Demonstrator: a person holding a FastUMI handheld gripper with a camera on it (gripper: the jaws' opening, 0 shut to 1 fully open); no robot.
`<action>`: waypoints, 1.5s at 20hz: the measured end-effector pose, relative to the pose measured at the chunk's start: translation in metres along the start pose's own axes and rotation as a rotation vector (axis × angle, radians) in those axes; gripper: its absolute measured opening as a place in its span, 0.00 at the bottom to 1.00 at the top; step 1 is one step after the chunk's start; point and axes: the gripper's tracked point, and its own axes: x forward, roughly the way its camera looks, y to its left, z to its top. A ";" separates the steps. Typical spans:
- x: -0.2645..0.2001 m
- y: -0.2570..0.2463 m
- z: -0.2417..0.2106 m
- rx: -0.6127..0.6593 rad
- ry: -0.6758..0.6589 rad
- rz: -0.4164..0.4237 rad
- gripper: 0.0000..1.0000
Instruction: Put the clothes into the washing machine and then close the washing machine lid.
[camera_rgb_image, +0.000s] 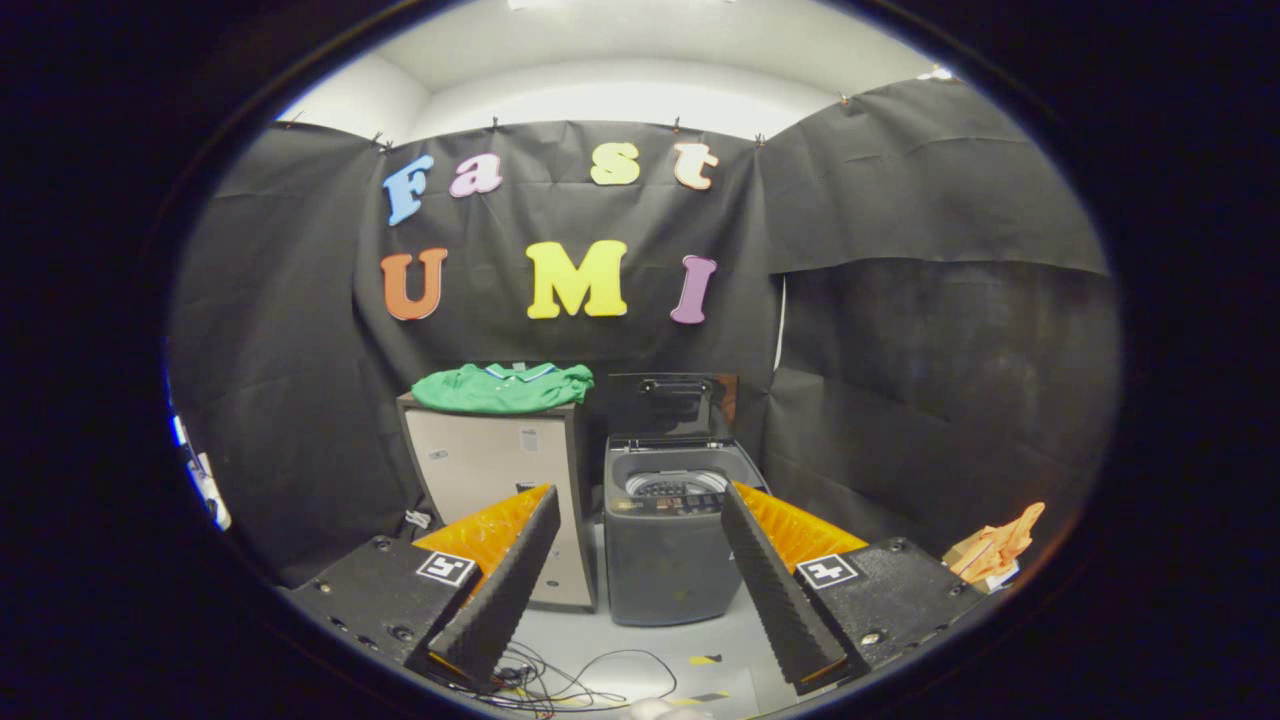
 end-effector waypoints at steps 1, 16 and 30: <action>0.001 0.000 0.002 0.002 -0.002 -0.003 1.00; 0.135 0.029 0.091 0.011 -0.034 0.021 1.00; 0.359 0.170 0.198 0.032 -0.013 0.254 1.00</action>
